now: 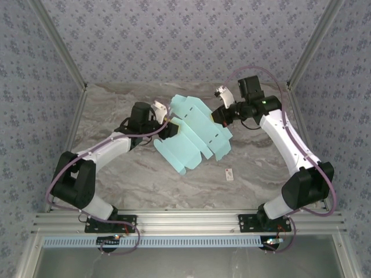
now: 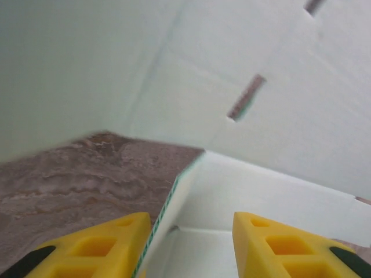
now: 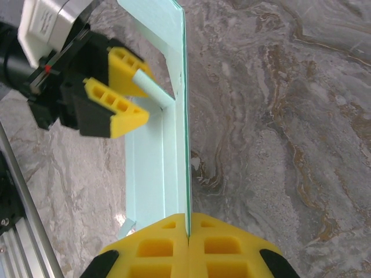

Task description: Fold the paper box

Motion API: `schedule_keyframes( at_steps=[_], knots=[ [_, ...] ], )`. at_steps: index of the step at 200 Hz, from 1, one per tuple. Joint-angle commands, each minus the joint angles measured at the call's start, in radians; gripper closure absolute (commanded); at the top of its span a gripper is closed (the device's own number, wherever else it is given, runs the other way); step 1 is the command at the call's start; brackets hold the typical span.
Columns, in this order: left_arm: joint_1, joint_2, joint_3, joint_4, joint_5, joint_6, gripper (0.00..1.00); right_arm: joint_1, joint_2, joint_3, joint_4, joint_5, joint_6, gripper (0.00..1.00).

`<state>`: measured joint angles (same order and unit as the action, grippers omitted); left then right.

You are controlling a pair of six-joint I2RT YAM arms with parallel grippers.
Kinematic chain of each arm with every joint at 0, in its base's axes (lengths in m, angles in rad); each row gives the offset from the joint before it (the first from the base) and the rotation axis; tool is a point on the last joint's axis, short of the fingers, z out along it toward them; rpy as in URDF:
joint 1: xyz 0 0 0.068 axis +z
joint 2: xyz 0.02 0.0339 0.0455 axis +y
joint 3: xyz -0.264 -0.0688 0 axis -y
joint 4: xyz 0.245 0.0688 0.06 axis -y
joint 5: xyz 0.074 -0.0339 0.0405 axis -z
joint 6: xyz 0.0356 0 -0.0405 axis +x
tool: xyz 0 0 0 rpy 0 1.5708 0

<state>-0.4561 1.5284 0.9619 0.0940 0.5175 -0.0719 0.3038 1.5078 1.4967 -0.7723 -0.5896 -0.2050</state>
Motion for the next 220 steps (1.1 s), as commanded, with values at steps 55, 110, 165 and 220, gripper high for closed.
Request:
schedule_keyframes(
  at_steps=[55, 110, 165, 220],
  knots=[
    [-0.001, -0.056, -0.056, 0.098, 0.161, 0.018, 0.64, -0.008, 0.019, -0.015, 0.061, -0.058, 0.084, 0.98],
    [-0.031, -0.025, -0.012, 0.024, 0.172, 0.069, 0.58, 0.004, 0.029, -0.026, 0.084, -0.094, 0.097, 0.97],
    [-0.064, 0.023, 0.0, 0.015, 0.146, 0.093, 0.52, 0.007, 0.037, -0.033, 0.082, -0.104, 0.094, 0.97],
    [-0.109, 0.029, 0.03, -0.072, 0.197, 0.215, 0.46, 0.009, 0.055, -0.044, 0.088, -0.104, 0.095, 0.97]
  ],
)
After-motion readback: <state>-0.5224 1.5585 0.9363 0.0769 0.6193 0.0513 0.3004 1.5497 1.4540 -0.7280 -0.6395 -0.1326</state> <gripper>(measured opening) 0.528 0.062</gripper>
